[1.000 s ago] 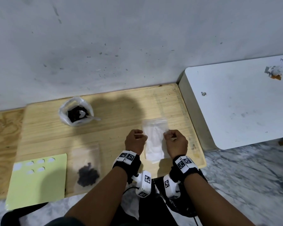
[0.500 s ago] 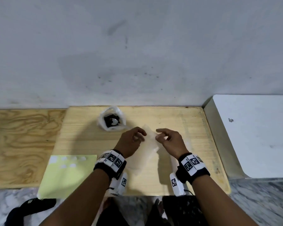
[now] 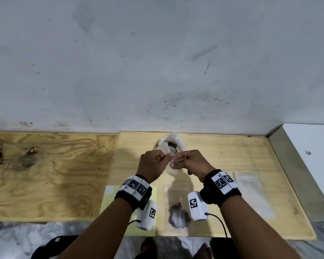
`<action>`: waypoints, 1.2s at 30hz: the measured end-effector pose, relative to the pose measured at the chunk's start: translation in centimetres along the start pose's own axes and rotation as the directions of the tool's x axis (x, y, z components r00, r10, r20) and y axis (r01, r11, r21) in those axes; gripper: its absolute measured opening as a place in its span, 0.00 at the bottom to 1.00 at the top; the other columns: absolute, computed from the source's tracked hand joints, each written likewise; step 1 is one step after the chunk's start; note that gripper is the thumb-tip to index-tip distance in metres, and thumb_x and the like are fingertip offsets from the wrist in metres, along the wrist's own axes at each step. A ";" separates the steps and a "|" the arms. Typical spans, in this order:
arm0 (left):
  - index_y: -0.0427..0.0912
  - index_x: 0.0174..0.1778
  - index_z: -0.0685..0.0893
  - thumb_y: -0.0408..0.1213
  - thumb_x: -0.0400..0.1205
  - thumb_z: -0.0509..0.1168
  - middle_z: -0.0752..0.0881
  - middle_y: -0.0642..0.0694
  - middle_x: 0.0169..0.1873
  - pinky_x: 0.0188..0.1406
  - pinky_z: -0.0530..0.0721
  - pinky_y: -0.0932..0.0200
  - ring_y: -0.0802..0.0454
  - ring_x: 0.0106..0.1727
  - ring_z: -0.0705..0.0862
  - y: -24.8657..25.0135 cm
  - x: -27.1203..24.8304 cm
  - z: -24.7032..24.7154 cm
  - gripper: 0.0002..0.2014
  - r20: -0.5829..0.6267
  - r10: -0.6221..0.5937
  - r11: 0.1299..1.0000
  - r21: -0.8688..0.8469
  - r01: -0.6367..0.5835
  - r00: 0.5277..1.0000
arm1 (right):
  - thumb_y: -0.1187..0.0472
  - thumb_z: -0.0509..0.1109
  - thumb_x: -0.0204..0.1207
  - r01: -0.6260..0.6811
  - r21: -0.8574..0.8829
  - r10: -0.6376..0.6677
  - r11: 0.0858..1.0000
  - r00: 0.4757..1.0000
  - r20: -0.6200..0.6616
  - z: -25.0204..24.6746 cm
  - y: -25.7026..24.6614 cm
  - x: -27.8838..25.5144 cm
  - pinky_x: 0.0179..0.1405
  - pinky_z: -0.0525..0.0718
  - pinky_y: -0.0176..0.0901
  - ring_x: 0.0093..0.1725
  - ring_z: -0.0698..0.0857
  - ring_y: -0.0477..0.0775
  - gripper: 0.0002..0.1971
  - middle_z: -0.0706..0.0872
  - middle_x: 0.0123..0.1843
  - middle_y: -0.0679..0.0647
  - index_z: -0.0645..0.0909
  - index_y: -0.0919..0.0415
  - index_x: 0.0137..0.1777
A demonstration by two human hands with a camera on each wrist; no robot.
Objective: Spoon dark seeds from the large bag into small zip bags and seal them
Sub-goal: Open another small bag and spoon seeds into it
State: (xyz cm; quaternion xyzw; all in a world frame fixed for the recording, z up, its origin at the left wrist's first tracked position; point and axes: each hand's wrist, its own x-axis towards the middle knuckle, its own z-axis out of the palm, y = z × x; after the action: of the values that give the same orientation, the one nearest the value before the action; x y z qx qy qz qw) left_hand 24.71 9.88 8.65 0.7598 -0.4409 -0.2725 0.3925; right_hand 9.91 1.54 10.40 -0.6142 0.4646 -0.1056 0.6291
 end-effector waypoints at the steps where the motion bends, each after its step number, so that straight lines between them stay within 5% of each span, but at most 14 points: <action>1: 0.34 0.30 0.83 0.46 0.80 0.71 0.87 0.45 0.24 0.37 0.87 0.51 0.55 0.27 0.87 -0.5 -0.1 -0.4 0.19 0.032 -0.015 0.996 -0.089 0.018 0.999 | 0.66 0.82 0.68 0.000 -0.009 0.000 1.000 1.000 0.012 0.7 -0.2 0.0 0.24 0.66 0.35 0.36 0.85 0.39 0.06 0.90 0.37 0.46 0.89 0.56 0.40; 4: 0.27 0.36 0.83 0.36 0.83 0.67 0.89 0.38 0.30 0.35 0.88 0.46 0.51 0.28 0.88 -1.5 0.0 -1.0 0.14 0.103 -0.028 0.964 -0.261 0.055 0.994 | 0.57 0.81 0.71 -0.009 -0.039 0.011 0.999 0.999 0.034 1.4 -0.6 -0.1 0.28 0.70 0.36 0.36 0.80 0.43 0.04 0.86 0.37 0.46 0.88 0.52 0.40; 6: 0.27 0.41 0.84 0.32 0.84 0.65 0.89 0.33 0.34 0.32 0.87 0.53 0.47 0.31 0.89 -1.8 0.2 -1.2 0.11 0.139 -0.024 0.950 -0.305 0.066 0.990 | 0.54 0.80 0.72 0.000 -0.034 0.001 0.999 0.999 0.036 1.2 -0.5 -0.1 0.30 0.71 0.37 0.35 0.76 0.45 0.06 0.82 0.35 0.46 0.86 0.50 0.36; 10: 0.23 0.40 0.83 0.27 0.81 0.64 0.89 0.36 0.30 0.31 0.85 0.55 0.50 0.28 0.89 -1.3 0.5 -0.5 0.09 0.120 -0.053 0.956 -0.281 0.085 0.991 | 0.57 0.78 0.74 0.040 -0.064 -0.039 0.997 0.999 0.022 0.6 -0.3 0.2 0.27 0.72 0.35 0.30 0.76 0.43 0.07 0.83 0.35 0.49 0.84 0.54 0.38; 15: 0.30 0.30 0.82 0.28 0.78 0.64 0.86 0.39 0.23 0.27 0.84 0.52 0.52 0.20 0.86 0.3 0.9 0.8 0.11 0.051 -0.037 0.979 -0.198 0.046 0.998 | 0.59 0.78 0.73 0.193 -0.238 -0.197 0.952 0.980 0.009 -0.1 -0.4 1.3 0.37 0.77 0.32 0.31 0.82 0.34 0.07 0.88 0.36 0.45 0.86 0.62 0.40; 20: 0.34 0.26 0.77 0.40 0.75 0.60 0.82 0.37 0.21 0.23 0.80 0.45 0.39 0.20 0.80 0.2 1.5 1.5 0.14 -0.015 0.112 0.990 -0.086 -0.113 0.994 | 0.64 0.76 0.74 0.206 -0.257 -0.210 0.944 0.978 0.015 -1.2 -0.7 1.9 0.28 0.74 0.28 0.24 0.78 0.34 0.11 0.84 0.31 0.46 0.80 0.58 0.32; 25: 0.40 0.20 0.68 0.41 0.71 0.60 0.69 0.46 0.15 0.23 0.69 0.52 0.49 0.22 0.66 0.7 2.4 1.7 0.16 -0.017 0.167 0.983 0.080 -0.165 0.986 | 0.71 0.71 0.73 0.238 -0.303 -0.243 0.923 0.970 0.022 -1.7 -0.9 2.5 0.23 0.72 0.28 0.21 0.77 0.36 0.11 0.84 0.33 0.54 0.77 0.60 0.32; 31: 0.44 0.17 0.57 0.45 0.70 0.58 0.60 0.49 0.14 0.21 0.57 0.59 0.54 0.20 0.57 1.9 3.7 1.0 0.20 0.050 0.088 0.981 0.171 -0.095 0.995 | 0.70 0.69 0.66 0.272 -0.361 -0.292 0.892 0.957 -0.001 -1.4 -1.0 3.5 0.45 0.86 0.56 0.40 0.87 0.58 0.08 0.87 0.34 0.57 0.78 0.57 0.30; 36: 0.45 0.17 0.55 0.36 0.75 0.66 0.57 0.49 0.16 0.22 0.56 0.59 0.52 0.23 0.56 1.8 3.9 0.6 0.27 0.082 0.101 0.978 0.176 -0.115 0.991 | 0.69 0.67 0.67 0.210 -0.316 -0.267 0.925 0.952 -0.152 -2.3 -0.6 4.4 0.45 0.89 0.61 0.44 0.90 0.61 0.04 0.90 0.37 0.60 0.78 0.63 0.33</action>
State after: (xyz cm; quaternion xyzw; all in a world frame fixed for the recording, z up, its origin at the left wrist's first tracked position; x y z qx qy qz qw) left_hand 25.28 5.68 9.56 0.7568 -0.5184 -0.2370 0.3200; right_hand 10.93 -3.25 9.32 -0.7403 0.4552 -0.1698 0.4647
